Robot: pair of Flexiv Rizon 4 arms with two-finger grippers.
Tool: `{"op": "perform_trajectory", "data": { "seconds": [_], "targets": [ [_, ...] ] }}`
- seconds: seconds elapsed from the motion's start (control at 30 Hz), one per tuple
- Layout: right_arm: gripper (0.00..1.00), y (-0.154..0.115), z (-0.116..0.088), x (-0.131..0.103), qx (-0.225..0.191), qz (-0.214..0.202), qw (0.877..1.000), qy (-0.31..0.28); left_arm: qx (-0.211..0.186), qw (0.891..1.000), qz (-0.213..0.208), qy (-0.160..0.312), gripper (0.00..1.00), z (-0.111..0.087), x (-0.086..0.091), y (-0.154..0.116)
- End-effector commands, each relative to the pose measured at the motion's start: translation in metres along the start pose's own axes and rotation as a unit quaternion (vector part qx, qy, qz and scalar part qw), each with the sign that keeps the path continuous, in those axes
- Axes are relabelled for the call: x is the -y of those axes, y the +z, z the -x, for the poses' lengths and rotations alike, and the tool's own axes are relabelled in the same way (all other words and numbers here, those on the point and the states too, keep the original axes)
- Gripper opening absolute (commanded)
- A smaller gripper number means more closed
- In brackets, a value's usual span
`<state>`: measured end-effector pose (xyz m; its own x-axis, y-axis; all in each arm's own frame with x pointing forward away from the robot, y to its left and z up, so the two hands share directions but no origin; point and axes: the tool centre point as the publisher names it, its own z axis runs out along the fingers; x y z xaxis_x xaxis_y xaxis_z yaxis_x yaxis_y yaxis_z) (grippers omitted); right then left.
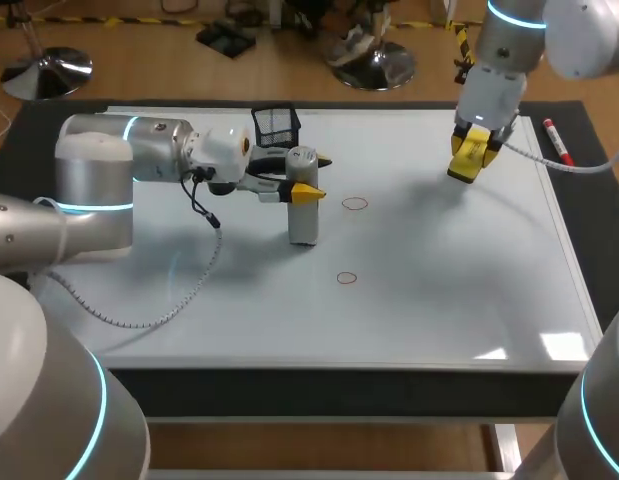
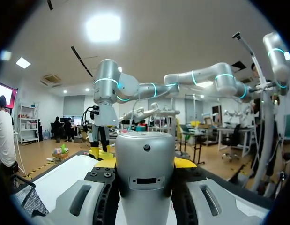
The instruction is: Pick up the inspection probe, press it on each red-marked spot on the whiteboard one by one, put down the probe, pick up the eraser, and wipe off all the red marks.
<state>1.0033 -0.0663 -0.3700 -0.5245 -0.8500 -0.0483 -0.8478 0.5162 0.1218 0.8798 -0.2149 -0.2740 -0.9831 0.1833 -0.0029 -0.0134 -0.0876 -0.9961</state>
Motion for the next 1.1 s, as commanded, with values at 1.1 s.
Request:
{"op": "perform_trajectory", "data": {
  "seconds": [1.1],
  "targets": [
    [0.0,-0.001,0.0,0.001,-0.002,-0.001,1.0,-0.001,0.011,1.0,0.003,0.001,0.0,-0.01,0.013,-0.009]
  ]
}}
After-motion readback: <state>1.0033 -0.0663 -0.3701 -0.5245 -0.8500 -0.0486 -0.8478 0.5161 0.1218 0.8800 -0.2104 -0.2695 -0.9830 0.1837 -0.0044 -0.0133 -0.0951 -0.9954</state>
